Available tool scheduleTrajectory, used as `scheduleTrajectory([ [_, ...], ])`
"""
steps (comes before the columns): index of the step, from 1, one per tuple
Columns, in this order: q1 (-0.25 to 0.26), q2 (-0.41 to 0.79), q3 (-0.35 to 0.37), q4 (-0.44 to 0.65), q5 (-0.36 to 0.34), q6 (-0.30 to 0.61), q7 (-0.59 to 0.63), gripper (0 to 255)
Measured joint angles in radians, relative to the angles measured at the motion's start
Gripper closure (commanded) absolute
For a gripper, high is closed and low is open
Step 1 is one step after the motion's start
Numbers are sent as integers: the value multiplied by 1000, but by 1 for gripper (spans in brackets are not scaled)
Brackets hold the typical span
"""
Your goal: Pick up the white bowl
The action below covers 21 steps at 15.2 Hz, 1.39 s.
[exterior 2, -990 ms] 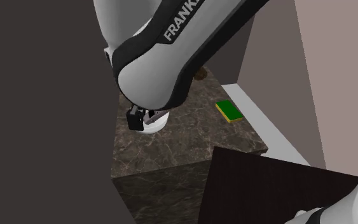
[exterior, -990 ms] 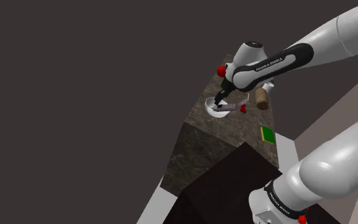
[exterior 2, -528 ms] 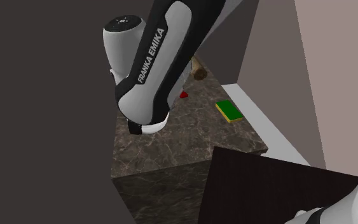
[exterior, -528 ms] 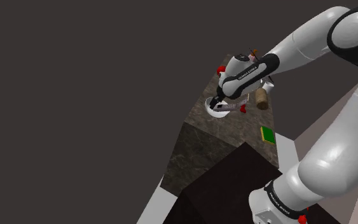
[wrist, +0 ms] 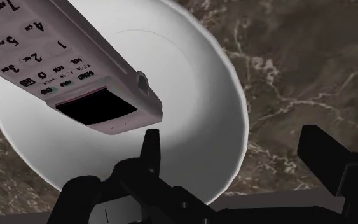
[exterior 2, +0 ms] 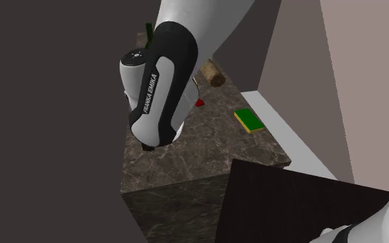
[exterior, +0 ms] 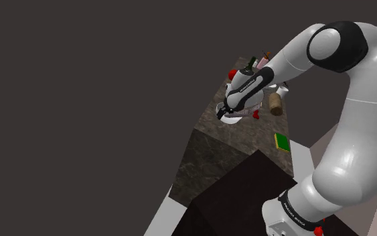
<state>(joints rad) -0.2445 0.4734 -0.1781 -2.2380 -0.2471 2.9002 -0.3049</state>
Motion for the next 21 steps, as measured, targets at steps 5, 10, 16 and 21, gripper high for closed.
scheduleTrajectory([
  [5,2,59,-4,13,-2,45,10,255],
  [10,3,63,-5,13,-2,50,11,255],
  [16,2,57,-4,11,-2,45,10,255],
  [21,-2,-5,1,-1,1,-4,-2,255],
])
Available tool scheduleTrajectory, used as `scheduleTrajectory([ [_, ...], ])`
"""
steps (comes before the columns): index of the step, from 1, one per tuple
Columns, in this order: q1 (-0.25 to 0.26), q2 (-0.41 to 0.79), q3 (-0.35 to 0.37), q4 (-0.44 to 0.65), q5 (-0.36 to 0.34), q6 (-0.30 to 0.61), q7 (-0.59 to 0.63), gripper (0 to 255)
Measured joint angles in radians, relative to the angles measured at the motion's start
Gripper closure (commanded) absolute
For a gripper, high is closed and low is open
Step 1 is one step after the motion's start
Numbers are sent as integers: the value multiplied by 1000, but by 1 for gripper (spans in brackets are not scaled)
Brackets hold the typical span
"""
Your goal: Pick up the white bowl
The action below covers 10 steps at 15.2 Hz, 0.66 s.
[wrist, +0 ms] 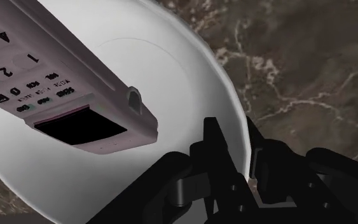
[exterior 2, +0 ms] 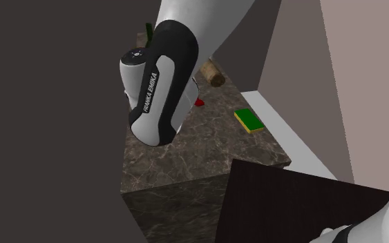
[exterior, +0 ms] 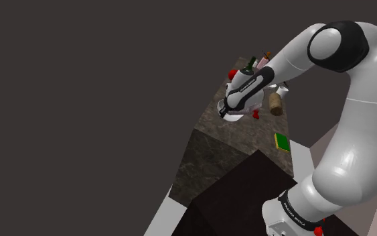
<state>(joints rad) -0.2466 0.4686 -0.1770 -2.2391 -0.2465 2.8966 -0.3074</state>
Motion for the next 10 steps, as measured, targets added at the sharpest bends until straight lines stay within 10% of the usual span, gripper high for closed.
scheduleTrajectory([
  [10,-3,-123,8,-19,8,-103,-23,255],
])
